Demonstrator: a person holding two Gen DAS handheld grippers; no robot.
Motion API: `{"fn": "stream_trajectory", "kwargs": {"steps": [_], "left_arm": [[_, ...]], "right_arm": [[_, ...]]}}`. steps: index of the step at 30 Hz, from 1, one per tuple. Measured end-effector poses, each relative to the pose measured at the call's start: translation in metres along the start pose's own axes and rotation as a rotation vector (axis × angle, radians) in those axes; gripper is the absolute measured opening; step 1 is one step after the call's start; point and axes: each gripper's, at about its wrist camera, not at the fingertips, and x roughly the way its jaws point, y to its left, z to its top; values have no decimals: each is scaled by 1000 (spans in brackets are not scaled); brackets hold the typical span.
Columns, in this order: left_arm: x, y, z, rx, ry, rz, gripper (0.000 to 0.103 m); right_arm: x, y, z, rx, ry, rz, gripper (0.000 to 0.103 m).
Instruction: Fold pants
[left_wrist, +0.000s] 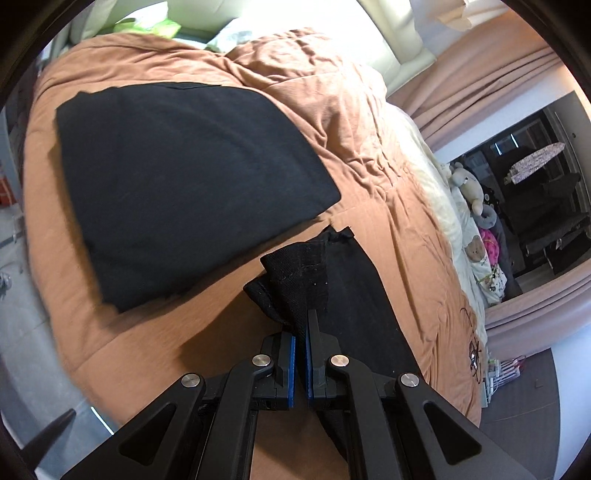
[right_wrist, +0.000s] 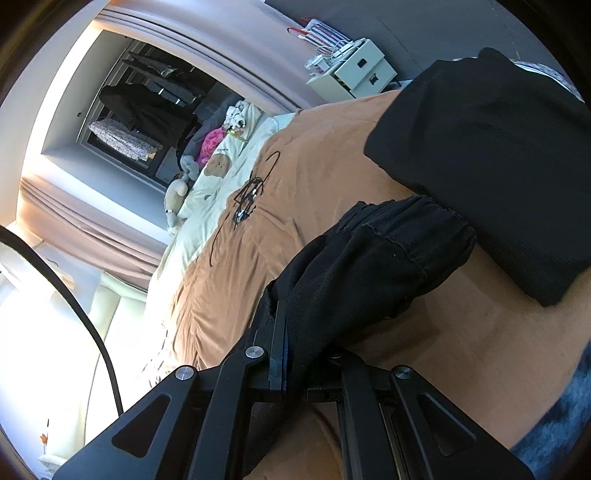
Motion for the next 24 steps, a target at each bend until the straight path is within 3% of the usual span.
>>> {"fn": "stream_trajectory", "kwargs": {"steps": [15, 21, 24], "left_arm": [[-19, 41, -11, -37, 33, 33, 4], [0, 60, -24, -57, 74, 106, 5], [5, 58, -29, -55, 117, 142, 5]], "right_arm": [[-15, -23, -11, 46, 46, -49, 1], [-1, -44, -19, 99, 83, -96, 2], [6, -49, -20, 141, 129, -152, 8]]}}
